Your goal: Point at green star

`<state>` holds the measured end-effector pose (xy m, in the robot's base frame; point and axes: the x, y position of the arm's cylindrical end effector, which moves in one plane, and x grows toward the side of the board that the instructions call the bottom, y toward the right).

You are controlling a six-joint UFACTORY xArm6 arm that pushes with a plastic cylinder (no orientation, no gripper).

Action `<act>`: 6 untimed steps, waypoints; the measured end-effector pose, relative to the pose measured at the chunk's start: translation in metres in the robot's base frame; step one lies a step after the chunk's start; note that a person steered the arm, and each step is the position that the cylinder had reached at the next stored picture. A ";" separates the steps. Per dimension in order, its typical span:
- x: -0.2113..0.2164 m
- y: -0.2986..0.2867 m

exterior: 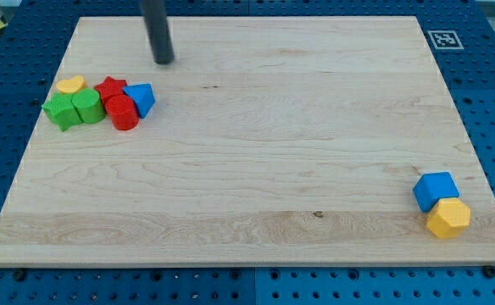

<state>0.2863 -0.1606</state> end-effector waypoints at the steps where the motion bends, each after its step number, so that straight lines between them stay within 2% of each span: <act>1: -0.008 -0.081; 2: 0.009 -0.144; 3: 0.026 -0.144; 4: 0.090 -0.144; 6: 0.108 -0.142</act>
